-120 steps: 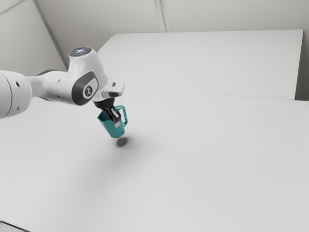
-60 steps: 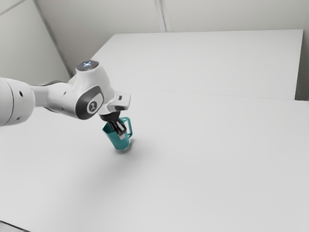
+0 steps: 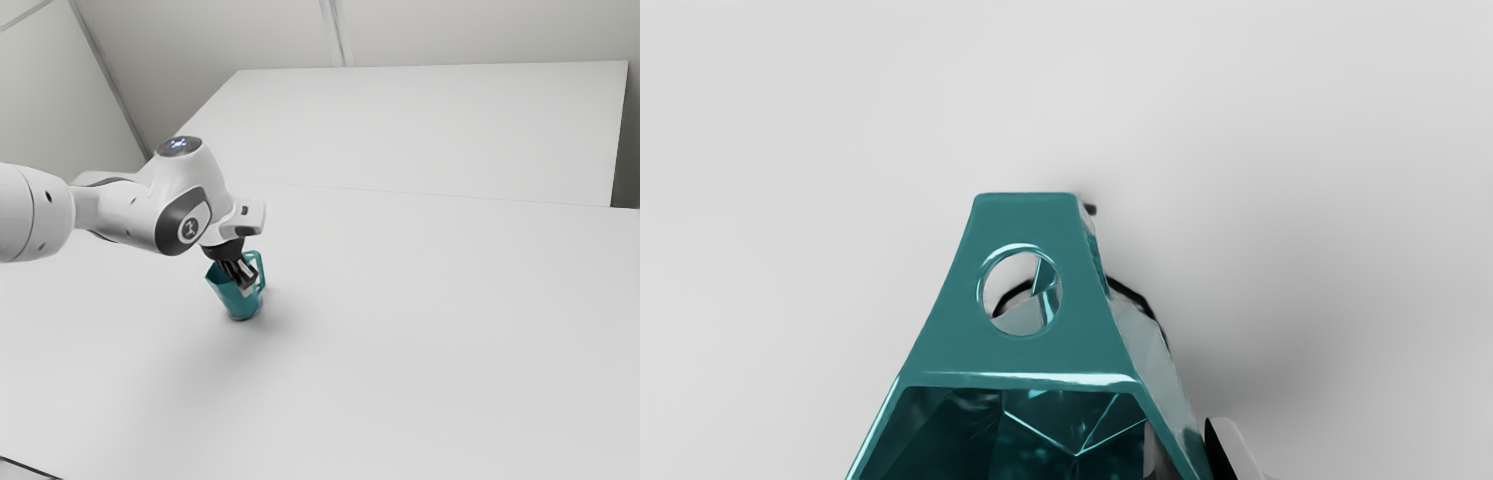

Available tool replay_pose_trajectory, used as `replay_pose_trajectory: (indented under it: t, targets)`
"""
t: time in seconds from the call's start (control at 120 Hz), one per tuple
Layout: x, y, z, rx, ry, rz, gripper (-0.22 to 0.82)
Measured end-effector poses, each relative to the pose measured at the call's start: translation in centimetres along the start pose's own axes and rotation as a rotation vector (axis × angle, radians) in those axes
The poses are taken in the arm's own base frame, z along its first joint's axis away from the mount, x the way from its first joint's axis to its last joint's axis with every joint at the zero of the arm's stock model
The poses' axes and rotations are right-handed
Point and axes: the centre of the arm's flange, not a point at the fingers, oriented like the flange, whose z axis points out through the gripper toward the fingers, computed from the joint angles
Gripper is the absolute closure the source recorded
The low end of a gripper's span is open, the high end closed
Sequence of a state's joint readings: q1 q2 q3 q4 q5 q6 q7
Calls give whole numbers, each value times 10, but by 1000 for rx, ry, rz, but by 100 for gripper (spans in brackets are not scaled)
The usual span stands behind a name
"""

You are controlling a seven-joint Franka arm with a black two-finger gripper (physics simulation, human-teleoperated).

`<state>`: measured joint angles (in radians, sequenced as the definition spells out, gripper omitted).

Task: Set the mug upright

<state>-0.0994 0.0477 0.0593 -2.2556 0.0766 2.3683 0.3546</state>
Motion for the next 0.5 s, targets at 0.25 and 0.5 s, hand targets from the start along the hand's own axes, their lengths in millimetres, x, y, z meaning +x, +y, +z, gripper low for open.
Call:
replay_pose_trajectory:
  t: [0.25, 0.5]
  targets:
    - [1, 6, -30, 9, 40, 13, 21]
    - [-1, -4, -74, 22, 71, -4, 7]
